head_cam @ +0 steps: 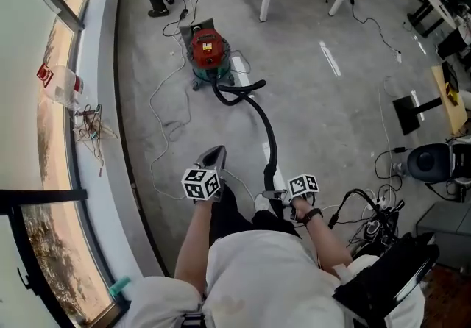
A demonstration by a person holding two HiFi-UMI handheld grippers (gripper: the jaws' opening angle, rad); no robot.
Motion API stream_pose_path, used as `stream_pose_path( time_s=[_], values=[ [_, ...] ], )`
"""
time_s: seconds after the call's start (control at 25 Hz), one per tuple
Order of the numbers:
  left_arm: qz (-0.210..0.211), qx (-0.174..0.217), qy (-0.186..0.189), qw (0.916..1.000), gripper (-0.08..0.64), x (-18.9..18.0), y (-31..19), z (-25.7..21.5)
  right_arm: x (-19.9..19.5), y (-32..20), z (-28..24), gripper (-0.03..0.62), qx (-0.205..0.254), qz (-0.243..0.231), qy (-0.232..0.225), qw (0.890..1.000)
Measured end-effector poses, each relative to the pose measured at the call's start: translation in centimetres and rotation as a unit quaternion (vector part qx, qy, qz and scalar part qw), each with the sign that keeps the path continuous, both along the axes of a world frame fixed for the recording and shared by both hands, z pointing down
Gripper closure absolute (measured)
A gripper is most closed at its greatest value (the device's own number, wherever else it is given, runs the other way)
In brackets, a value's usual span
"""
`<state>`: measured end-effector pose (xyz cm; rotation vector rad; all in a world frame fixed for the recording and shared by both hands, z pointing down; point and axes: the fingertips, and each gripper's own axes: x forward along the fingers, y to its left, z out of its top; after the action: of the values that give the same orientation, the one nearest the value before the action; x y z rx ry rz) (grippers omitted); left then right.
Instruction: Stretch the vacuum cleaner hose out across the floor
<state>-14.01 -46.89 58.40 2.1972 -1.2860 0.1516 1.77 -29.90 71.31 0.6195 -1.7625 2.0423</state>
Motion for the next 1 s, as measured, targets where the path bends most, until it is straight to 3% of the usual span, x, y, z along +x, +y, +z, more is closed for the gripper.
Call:
stream_pose_path(
  time_s=[0.2,0.32,0.44,0.68,0.84,1.0],
  values=[
    [0.002,0.050,-0.025,0.9984,0.558,3.5,8.4,-5.3,-0.1,5.0,-4.9,0.422,0.022,0.039,-0.054,0.998],
    [0.033,0.064,-0.045,0.9964,0.558,4.4,13.7,-5.6,-1.3,8.8,-7.0,0.422,0.058,0.037,-0.058,0.996],
    [0.043,0.073,-0.032,0.9959,0.558,4.4,19.5,-5.4,-1.5,14.0,-7.6,0.422,0.078,0.054,-0.061,0.994],
    [0.054,0.077,-0.023,0.9953,0.558,-0.4,32.3,-4.9,-4.4,26.0,-7.6,0.422,0.057,0.173,-0.094,0.979],
    [0.039,0.049,-0.002,0.9980,0.558,-3.1,40.6,-3.6,-6.1,35.2,-8.0,0.422,0.042,0.180,-0.091,0.979],
    [0.018,0.036,0.013,0.9991,0.558,-4.1,46.1,-3.3,-5.5,40.3,-9.1,0.422,0.039,0.190,-0.106,0.975]
  ],
)
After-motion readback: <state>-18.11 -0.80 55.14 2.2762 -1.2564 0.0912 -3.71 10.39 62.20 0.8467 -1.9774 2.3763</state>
